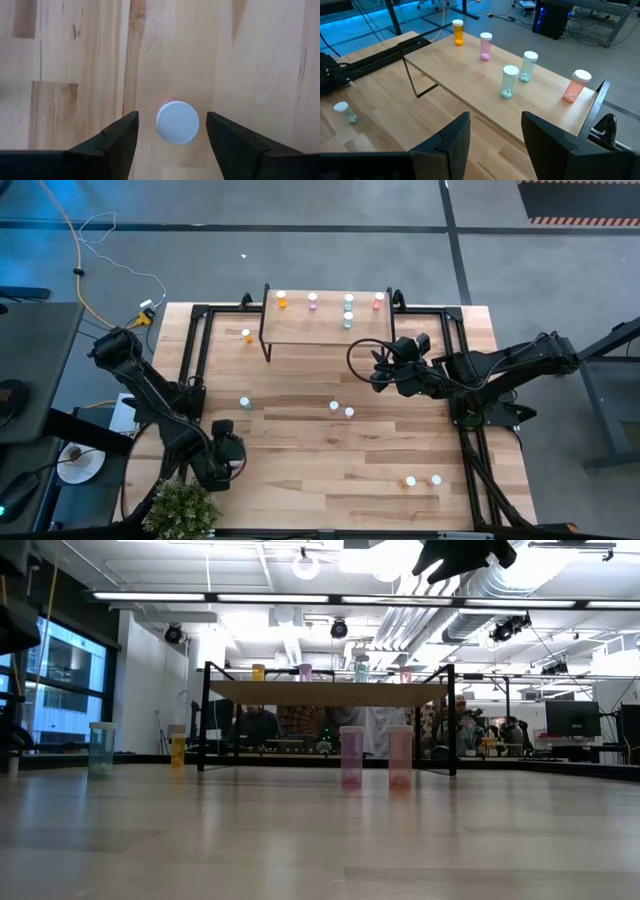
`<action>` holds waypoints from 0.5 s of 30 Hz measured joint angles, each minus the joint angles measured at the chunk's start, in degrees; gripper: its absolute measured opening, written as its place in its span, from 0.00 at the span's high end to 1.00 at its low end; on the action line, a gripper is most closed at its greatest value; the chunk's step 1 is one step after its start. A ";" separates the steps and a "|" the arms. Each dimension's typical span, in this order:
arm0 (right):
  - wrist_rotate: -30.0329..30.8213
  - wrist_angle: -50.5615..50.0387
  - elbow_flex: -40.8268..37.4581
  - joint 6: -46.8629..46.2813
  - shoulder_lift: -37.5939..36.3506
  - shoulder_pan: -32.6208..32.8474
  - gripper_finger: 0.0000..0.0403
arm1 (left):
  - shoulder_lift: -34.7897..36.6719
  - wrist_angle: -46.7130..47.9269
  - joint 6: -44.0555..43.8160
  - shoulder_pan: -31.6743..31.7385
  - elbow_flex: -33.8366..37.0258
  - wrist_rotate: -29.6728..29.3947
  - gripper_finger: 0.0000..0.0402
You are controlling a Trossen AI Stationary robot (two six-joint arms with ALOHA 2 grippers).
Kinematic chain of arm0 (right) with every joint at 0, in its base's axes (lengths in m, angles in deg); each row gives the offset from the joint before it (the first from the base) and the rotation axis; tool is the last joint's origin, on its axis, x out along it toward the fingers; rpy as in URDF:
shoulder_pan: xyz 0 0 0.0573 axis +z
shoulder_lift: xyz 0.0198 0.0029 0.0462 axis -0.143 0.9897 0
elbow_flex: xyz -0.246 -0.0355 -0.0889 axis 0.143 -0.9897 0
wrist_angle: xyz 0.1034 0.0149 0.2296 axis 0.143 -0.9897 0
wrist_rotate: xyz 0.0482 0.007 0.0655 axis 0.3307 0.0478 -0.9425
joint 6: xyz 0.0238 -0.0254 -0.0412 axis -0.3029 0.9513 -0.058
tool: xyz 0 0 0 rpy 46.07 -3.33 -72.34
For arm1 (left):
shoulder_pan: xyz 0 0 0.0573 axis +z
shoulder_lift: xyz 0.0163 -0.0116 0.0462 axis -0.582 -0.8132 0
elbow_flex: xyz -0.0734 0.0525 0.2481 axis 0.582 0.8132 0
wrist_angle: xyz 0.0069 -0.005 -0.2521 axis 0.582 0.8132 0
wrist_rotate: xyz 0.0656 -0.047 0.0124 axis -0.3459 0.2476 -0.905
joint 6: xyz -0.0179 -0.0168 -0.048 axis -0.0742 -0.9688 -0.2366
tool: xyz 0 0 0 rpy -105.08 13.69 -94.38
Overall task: Pick and place medicine bottles onto shelf by color
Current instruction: Put the bottom purple pill bottle on the shelf aligned with the other purple pill bottle
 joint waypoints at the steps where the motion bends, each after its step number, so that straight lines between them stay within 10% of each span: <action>1: 0.00 0.00 0.00 -0.01 0.00 0.00 0.58 | 0.00 0.02 -0.62 -0.46 0.00 -0.72 0.44; 15: -0.07 0.09 0.00 -0.38 0.00 0.00 0.58 | 0.04 -3.21 -9.87 -5.08 4.34 -6.17 0.44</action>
